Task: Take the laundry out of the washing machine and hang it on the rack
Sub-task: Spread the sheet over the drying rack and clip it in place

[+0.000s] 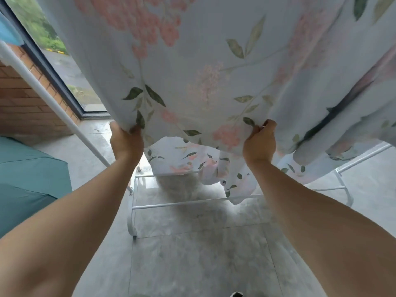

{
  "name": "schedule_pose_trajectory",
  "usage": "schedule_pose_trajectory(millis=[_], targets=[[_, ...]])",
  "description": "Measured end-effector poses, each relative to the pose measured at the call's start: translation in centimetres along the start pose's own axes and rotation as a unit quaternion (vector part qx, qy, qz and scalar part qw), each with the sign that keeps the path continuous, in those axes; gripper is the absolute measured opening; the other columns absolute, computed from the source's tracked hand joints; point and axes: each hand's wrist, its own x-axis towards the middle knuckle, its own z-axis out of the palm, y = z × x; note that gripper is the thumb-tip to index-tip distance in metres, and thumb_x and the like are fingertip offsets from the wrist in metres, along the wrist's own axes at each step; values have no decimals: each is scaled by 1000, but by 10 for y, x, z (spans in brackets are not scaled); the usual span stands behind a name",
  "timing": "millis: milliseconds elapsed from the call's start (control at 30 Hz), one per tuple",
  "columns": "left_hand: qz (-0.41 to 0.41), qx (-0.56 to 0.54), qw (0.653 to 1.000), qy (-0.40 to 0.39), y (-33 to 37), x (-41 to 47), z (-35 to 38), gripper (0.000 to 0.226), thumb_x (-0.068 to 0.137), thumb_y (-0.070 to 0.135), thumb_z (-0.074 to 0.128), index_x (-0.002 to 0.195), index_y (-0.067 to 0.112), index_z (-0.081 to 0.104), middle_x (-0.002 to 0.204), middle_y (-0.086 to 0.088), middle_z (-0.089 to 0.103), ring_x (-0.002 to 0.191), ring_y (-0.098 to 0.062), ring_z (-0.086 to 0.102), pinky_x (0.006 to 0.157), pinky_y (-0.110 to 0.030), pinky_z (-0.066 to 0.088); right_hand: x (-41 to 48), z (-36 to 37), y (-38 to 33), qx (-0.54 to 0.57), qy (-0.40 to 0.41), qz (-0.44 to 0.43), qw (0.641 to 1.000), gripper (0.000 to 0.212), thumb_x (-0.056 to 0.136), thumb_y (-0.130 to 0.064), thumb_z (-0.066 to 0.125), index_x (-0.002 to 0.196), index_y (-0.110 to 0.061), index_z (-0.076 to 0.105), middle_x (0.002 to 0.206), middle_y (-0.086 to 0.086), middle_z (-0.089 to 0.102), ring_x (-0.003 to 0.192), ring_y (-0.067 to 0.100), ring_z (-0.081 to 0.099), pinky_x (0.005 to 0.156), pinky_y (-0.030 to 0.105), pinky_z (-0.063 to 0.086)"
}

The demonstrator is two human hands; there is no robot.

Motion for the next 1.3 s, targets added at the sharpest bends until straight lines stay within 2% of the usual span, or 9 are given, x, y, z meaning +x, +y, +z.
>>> schedule_pose_trajectory(millis=[100,200,300,367,567,767,933,1100,1300], targets=[[75,-24,996,36,-4,14,27,64,76,66,65,119,21,52,95,11,58,85,-22,56,71,-29,47,22,28,10,7,42,-49,998,25,102,-11,40,121,-1,51,121,17,57,103,40,59,89,49,48],[142,-19,986,90,-14,31,54,60,76,65,65,106,13,60,91,1,63,86,-28,61,69,-31,46,37,57,28,42,98,-80,991,25,105,-18,36,115,0,51,120,19,53,90,39,55,72,41,41],[187,-24,972,139,-27,48,72,58,81,62,64,99,7,62,91,-12,67,86,-33,60,63,-24,30,46,78,49,60,142,-89,984,25,108,-30,26,106,-11,42,91,5,57,69,29,45,61,36,30],[189,-27,972,140,-30,58,75,56,83,62,61,98,7,62,95,-14,68,88,-34,60,66,-28,32,53,83,59,46,153,-112,981,28,108,-38,21,103,-15,38,69,-6,45,56,23,40,52,33,24],[251,-27,955,154,-62,77,94,59,90,60,54,102,2,62,98,-23,67,91,-41,61,68,-35,38,61,106,91,-4,197,-209,958,42,107,-46,23,106,-10,44,58,-9,31,47,20,27,47,30,17],[238,38,965,100,-79,77,109,65,94,61,49,109,-1,62,107,-27,65,104,-44,59,83,-42,46,60,111,103,-53,173,-221,958,40,108,-43,24,103,-9,45,57,-10,28,55,27,37,55,37,29],[260,44,959,102,-83,84,113,56,94,54,55,102,0,66,98,-22,69,91,-41,65,67,-35,41,53,124,109,-59,173,-228,956,32,107,-44,21,93,-18,33,55,-10,30,49,26,37,51,33,28],[249,74,960,100,-111,96,101,55,93,55,56,99,1,66,94,-22,69,87,-42,64,66,-35,40,32,153,114,-56,143,-220,963,27,108,-43,22,92,-21,27,53,-11,30,41,13,26,45,25,15],[214,162,957,112,-131,114,74,65,91,65,50,100,2,64,92,-23,67,87,-43,62,64,-40,42,17,181,99,-55,98,-212,971,29,106,-46,15,92,-24,26,54,-10,36,42,10,32,44,24,16]])
